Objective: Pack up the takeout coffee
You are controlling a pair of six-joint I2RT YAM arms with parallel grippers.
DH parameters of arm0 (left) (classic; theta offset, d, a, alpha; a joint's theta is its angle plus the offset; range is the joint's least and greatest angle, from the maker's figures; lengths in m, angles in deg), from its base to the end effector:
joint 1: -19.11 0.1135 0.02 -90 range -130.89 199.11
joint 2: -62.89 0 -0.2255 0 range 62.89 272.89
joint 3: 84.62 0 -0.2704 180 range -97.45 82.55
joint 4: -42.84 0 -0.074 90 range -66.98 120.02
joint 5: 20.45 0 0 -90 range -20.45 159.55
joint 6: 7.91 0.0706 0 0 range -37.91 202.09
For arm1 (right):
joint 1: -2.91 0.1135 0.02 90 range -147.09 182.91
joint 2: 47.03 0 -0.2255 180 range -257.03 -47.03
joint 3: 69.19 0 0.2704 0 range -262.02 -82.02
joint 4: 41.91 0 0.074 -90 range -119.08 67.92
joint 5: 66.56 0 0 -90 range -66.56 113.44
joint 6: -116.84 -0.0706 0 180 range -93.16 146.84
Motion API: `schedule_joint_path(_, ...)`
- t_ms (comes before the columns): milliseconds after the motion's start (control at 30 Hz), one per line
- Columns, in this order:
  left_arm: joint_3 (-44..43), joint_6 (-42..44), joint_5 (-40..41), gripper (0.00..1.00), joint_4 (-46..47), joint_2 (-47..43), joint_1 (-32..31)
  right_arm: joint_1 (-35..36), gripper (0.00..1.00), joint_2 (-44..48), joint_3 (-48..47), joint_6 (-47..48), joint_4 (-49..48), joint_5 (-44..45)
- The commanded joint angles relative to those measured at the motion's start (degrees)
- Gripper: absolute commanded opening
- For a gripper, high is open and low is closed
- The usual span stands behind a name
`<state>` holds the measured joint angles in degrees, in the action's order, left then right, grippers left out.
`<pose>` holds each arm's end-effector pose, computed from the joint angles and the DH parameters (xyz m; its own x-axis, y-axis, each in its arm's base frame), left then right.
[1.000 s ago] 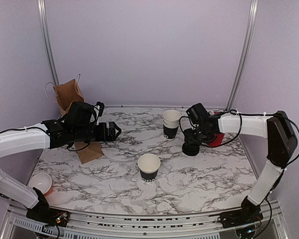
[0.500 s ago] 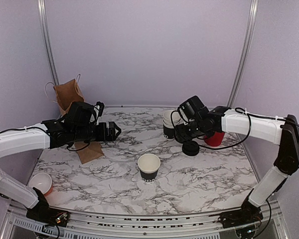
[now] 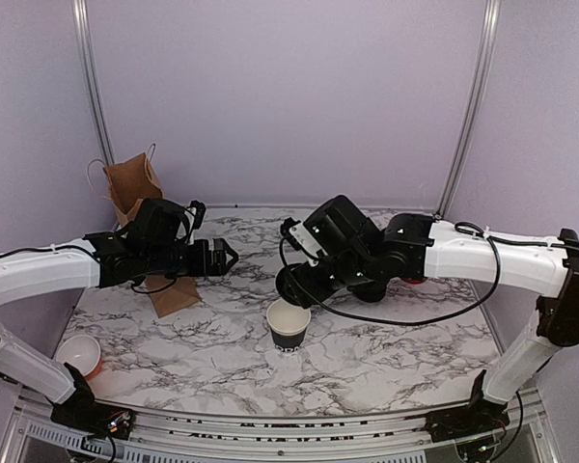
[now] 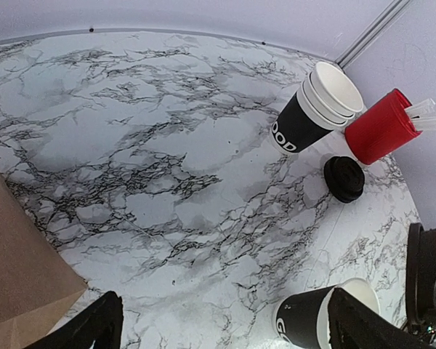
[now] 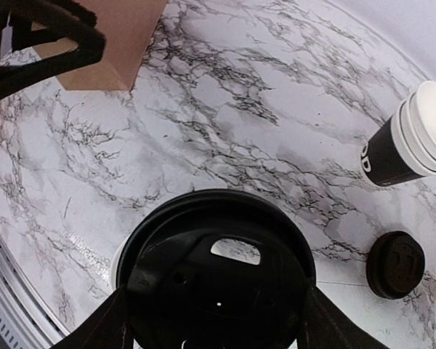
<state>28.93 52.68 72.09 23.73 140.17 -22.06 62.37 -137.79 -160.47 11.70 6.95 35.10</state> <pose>0.2739 -0.2354 0.2105 -0.6360 -0.0955 -0.7657 0.3632 0.8385 -0.4063 0.2097 0.3274 0.2345 -0.5689 -0.4609 -0.6811 -0.6492 0.7601 0.0279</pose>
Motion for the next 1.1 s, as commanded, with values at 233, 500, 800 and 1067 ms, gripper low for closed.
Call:
schedule_joint_path(233, 1.97, -2.34, -2.7, 0.99, 0.99, -0.63, 0.39, 5.35, 0.64, -5.31, -3.36, 0.1, 1.61, -0.03)
schedule_joint_path(500, 2.81, -3.03, -4.73, 0.99, 1.77, -0.07, 0.38, 6.29, 0.64, -7.34, -4.55, 0.35, 3.17, 0.41)
schedule_joint_path(800, 3.09, -2.96, -5.26, 0.99, 2.15, 0.16, 0.32, 6.78, 0.64, -8.53, -4.43, 0.19, 4.3, 1.1)
schedule_joint_path(1067, 3.18, -2.82, -5.24, 0.99, 2.11, 0.15, 0.36, 6.9, 0.64, -9.48, -4.28, -0.18, 5.15, 2.53)
